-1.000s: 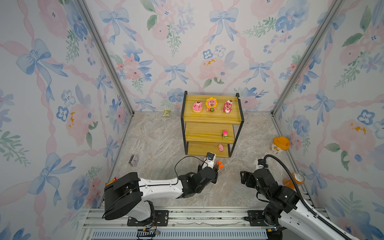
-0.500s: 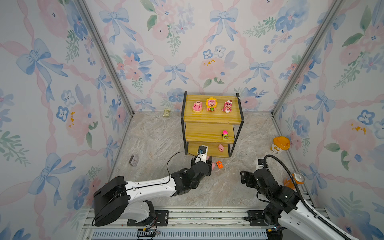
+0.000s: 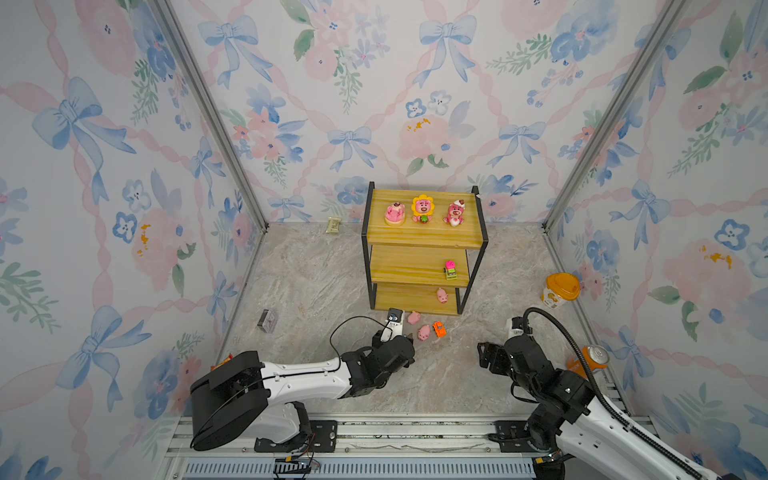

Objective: Place and organize the plastic toys onto the shelf
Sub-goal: 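Reach the right gripper across toward the overturned ladder truck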

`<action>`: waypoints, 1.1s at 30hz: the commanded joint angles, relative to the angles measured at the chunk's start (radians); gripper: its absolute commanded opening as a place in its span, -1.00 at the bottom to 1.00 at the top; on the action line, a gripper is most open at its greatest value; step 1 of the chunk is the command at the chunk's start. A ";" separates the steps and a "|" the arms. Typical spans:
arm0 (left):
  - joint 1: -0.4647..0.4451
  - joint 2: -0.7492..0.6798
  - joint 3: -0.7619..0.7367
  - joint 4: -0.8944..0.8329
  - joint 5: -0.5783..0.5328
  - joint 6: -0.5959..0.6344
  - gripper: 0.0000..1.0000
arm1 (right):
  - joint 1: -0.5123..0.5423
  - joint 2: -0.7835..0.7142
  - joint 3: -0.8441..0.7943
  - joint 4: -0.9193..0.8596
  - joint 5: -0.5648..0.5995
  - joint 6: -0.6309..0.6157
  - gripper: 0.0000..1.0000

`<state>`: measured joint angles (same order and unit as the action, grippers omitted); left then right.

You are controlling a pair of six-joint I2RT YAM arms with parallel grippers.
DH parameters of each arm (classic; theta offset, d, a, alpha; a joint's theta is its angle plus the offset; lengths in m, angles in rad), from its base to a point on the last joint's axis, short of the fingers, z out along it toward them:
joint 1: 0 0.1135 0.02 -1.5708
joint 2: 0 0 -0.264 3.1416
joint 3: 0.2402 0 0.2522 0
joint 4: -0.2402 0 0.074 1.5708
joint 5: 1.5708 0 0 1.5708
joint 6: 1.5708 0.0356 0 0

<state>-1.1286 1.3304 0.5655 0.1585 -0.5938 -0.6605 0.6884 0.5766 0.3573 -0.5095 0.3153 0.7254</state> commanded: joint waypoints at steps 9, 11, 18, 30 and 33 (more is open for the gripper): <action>0.023 -0.013 -0.060 -0.013 0.030 -0.066 0.15 | 0.029 0.221 -0.018 0.313 -0.063 -0.072 0.74; 0.025 -0.011 -0.072 -0.004 0.044 -0.074 0.15 | 0.052 0.295 -0.010 0.375 -0.061 -0.089 0.72; 0.025 -0.003 -0.099 0.005 0.075 -0.099 0.17 | 0.183 0.554 0.101 0.452 0.034 -0.176 0.67; 0.037 -0.061 -0.171 0.029 0.070 -0.124 0.28 | 0.327 0.767 0.237 0.521 0.054 -0.255 0.64; 0.041 -0.055 -0.173 0.030 0.078 -0.124 0.28 | 0.335 0.803 0.263 0.531 0.041 -0.278 0.60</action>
<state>-1.0958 1.2835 0.4057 0.1658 -0.5289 -0.7719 1.0084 1.3563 0.5816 -0.0044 0.3489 0.4850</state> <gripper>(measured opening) 0.640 0.806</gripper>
